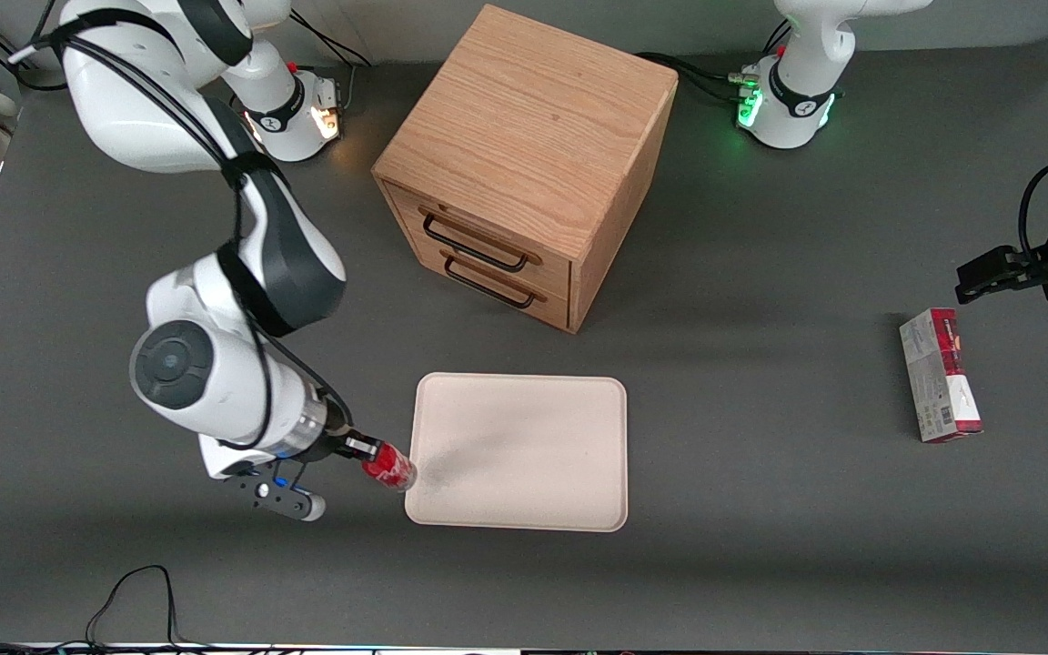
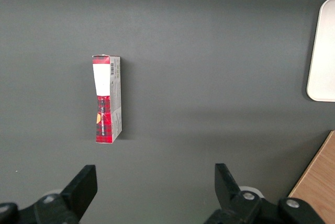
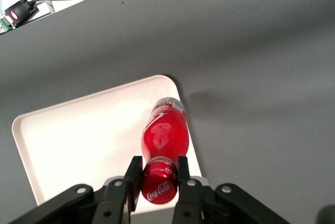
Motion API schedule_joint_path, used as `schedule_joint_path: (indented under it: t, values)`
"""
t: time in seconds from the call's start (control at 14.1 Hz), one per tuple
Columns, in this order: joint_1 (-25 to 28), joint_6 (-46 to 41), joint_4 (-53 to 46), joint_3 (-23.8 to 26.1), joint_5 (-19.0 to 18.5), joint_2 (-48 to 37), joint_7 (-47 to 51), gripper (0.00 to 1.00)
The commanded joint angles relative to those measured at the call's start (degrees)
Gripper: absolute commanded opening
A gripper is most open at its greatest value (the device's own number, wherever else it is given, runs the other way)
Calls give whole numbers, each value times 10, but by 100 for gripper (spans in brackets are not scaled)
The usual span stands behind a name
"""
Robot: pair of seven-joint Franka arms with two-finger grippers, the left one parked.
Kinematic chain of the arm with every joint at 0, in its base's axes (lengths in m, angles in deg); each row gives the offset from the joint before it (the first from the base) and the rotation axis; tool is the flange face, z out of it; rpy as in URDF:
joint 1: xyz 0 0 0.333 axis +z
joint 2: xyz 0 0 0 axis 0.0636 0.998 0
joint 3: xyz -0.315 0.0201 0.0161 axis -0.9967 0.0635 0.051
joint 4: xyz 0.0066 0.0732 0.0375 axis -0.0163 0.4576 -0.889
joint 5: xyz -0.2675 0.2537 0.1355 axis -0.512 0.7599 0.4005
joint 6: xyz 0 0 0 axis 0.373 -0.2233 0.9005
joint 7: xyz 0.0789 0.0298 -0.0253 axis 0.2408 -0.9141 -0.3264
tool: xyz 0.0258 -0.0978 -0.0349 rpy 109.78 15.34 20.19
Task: Place coke bottle on tray
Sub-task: 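Stand the bottle upright on the tray corner and open the gripper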
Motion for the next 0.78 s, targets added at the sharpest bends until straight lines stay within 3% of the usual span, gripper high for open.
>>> schedule_joint_path:
  t: [0.0,0.71]
  values:
    - [23,12,-33,-3,-29,34,28,0]
    - [34,37,-31,-1,-34,59,42,0]
